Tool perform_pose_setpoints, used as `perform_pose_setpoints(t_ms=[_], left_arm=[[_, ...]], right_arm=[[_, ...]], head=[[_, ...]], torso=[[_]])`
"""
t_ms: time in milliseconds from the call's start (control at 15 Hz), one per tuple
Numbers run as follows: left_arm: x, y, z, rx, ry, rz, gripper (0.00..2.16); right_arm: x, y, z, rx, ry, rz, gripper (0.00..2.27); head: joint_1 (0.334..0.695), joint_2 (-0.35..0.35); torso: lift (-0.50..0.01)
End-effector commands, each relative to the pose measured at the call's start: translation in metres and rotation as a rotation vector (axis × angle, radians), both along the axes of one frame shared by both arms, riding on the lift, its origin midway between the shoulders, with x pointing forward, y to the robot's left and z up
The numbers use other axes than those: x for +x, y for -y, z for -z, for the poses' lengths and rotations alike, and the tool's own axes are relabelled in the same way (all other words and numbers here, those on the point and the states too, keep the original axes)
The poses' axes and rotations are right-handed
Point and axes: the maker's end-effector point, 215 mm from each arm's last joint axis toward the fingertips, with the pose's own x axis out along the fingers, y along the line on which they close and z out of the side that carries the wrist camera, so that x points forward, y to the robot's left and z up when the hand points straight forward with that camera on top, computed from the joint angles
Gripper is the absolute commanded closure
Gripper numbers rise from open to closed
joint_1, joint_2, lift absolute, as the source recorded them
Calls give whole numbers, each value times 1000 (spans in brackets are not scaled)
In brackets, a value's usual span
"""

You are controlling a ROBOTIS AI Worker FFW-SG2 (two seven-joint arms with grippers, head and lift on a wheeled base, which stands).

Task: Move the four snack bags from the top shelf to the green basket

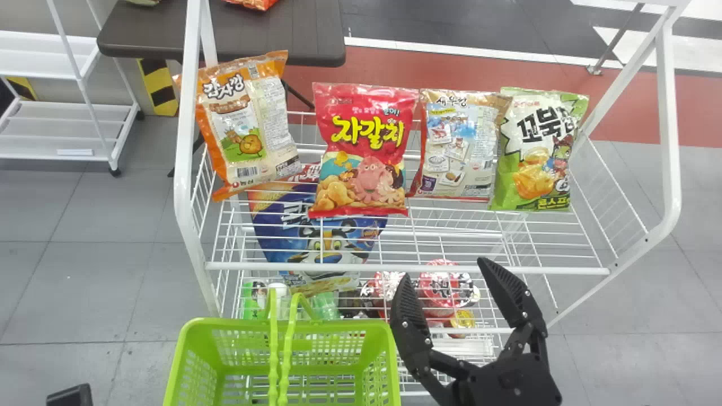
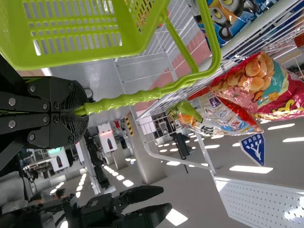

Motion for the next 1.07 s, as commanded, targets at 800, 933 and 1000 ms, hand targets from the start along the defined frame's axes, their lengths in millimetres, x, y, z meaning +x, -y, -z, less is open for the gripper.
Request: perform_pose_setpoints(t_ms=[800, 933, 1000], left_arm=[[-4, 12, 3, 10, -1, 29, 1686], [-3, 14, 5, 14, -3, 32, 1686], [-2, 13, 6, 17, -4, 36, 1686]], right_arm=[[59, -10, 8, -26, -42, -3, 87], [99, -35, 16, -41, -79, -67, 87], [121, -51, 18, -50, -86, -99, 87]], head=[[695, -165], [695, -147], [695, -129]], torso=[[0], [0], [0]])
